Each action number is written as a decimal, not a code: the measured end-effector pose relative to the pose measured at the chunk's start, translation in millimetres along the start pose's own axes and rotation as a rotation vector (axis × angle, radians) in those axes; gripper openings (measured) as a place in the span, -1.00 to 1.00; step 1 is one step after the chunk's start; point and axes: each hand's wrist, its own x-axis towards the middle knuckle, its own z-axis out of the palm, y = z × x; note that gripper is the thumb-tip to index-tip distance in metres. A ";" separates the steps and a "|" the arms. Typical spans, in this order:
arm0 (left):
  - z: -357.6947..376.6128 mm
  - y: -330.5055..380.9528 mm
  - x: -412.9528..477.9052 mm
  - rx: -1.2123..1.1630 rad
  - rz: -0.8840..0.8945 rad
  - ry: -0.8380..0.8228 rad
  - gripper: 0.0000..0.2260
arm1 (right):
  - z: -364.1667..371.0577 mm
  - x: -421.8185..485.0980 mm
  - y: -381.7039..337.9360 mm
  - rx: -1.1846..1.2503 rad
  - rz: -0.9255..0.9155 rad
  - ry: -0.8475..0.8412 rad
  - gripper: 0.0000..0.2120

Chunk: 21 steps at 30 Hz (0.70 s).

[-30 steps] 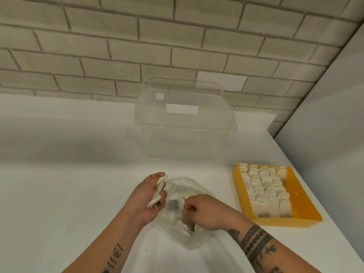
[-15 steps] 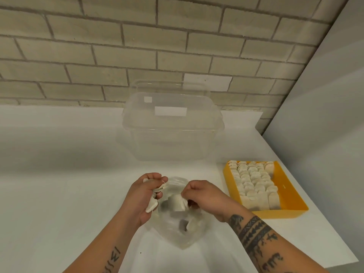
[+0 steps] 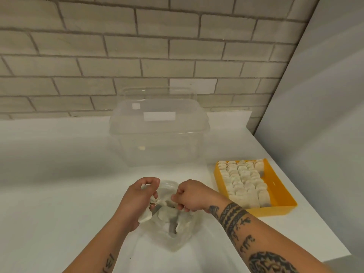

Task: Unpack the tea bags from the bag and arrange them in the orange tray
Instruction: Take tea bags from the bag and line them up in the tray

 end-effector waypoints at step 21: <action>39.2 6.9 -29.2 -0.174 -0.011 0.180 -0.86 | -34.4 -15.6 21.1 0.202 -0.403 0.187 -0.92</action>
